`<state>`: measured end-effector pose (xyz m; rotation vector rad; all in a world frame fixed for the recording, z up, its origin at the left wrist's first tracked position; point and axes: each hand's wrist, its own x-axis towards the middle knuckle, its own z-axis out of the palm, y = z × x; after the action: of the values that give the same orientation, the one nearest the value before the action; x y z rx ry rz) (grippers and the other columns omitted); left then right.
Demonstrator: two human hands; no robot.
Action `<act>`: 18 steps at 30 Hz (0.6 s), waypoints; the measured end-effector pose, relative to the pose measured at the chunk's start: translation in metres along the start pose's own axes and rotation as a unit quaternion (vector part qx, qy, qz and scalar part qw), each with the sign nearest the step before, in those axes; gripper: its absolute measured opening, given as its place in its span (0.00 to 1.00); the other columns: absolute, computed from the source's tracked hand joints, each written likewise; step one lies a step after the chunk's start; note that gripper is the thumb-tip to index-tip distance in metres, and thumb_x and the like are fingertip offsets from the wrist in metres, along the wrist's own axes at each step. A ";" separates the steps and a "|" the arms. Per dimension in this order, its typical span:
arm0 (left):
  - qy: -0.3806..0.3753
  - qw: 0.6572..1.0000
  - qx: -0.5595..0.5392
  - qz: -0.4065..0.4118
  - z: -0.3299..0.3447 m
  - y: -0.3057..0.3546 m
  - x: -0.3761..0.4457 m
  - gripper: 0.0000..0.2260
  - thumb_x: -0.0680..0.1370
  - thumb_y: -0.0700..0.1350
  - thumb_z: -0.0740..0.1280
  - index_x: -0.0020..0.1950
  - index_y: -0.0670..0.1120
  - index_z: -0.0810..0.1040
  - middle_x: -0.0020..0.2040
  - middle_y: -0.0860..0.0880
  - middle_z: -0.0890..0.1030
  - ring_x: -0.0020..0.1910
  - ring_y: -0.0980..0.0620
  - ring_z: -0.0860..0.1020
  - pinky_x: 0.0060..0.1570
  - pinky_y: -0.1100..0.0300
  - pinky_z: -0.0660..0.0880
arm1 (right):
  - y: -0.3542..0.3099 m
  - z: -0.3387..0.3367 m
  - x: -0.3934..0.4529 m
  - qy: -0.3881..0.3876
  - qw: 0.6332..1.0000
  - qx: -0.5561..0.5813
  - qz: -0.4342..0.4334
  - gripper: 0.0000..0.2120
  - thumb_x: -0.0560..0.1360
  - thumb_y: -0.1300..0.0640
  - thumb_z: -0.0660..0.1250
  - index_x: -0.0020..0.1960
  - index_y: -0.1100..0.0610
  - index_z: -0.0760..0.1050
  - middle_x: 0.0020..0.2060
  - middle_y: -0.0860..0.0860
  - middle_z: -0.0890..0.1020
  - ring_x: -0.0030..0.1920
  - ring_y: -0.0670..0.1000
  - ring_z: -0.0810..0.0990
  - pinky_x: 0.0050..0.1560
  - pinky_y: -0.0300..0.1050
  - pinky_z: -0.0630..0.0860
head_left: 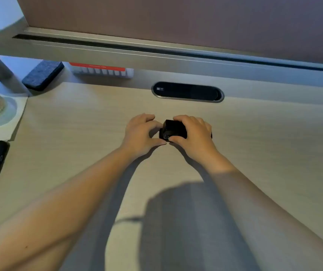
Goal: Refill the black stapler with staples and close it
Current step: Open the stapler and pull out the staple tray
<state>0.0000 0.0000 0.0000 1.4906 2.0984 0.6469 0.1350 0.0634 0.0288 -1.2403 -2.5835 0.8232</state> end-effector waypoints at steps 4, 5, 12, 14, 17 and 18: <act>0.042 0.999 -0.009 0.004 0.003 -0.006 0.002 0.18 0.65 0.50 0.73 0.52 0.47 0.80 0.64 0.43 0.74 0.67 0.43 0.67 0.68 0.48 0.61 | 0.000 0.001 0.002 0.046 0.998 0.036 0.001 0.14 0.70 0.56 0.67 0.55 0.54 0.73 0.53 0.54 0.80 0.56 0.56 0.72 0.53 0.45 0.57; 0.041 0.999 -0.013 0.002 0.004 -0.007 0.003 0.18 0.64 0.50 0.73 0.52 0.46 0.80 0.64 0.43 0.74 0.67 0.43 0.67 0.68 0.48 0.61 | 0.001 0.001 0.003 0.048 0.998 0.042 -0.001 0.13 0.70 0.56 0.67 0.54 0.55 0.73 0.53 0.54 0.80 0.55 0.56 0.72 0.53 0.45 0.57; 0.044 0.999 -0.010 -0.003 0.003 -0.003 0.004 0.17 0.66 0.47 0.72 0.53 0.46 0.79 0.65 0.44 0.73 0.68 0.45 0.64 0.68 0.52 0.57 | 0.000 -0.008 -0.002 0.083 0.989 0.123 -0.022 0.12 0.70 0.61 0.67 0.53 0.59 0.73 0.47 0.52 0.75 0.52 0.57 0.73 0.57 0.49 0.68; 0.042 0.999 -0.001 -0.003 0.003 -0.002 0.003 0.17 0.66 0.47 0.72 0.54 0.46 0.78 0.64 0.44 0.73 0.67 0.45 0.65 0.67 0.52 0.57 | 0.000 -0.015 -0.005 0.109 0.982 0.152 -0.016 0.13 0.70 0.62 0.66 0.55 0.60 0.72 0.48 0.50 0.70 0.51 0.53 0.72 0.51 0.33 0.67; 0.040 0.999 0.018 0.001 0.003 0.000 0.002 0.18 0.67 0.47 0.72 0.55 0.45 0.78 0.63 0.44 0.74 0.66 0.45 0.66 0.66 0.53 0.58 | 0.004 -0.023 -0.012 0.165 0.962 0.219 0.008 0.15 0.72 0.64 0.63 0.58 0.61 0.70 0.50 0.51 0.68 0.46 0.41 0.69 0.45 0.16 0.62; 0.042 0.999 0.021 0.001 0.003 0.001 0.001 0.18 0.66 0.47 0.72 0.55 0.45 0.78 0.63 0.44 0.74 0.65 0.45 0.67 0.66 0.53 0.59 | 0.006 -0.025 -0.014 0.189 0.952 0.240 0.018 0.15 0.73 0.64 0.62 0.59 0.61 0.70 0.51 0.51 0.69 0.46 0.39 0.69 0.44 0.15 0.61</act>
<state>0.0017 0.0017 -0.0017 1.5130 2.1865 0.6824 0.1577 0.0657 0.0478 -1.1555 -1.9153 1.0254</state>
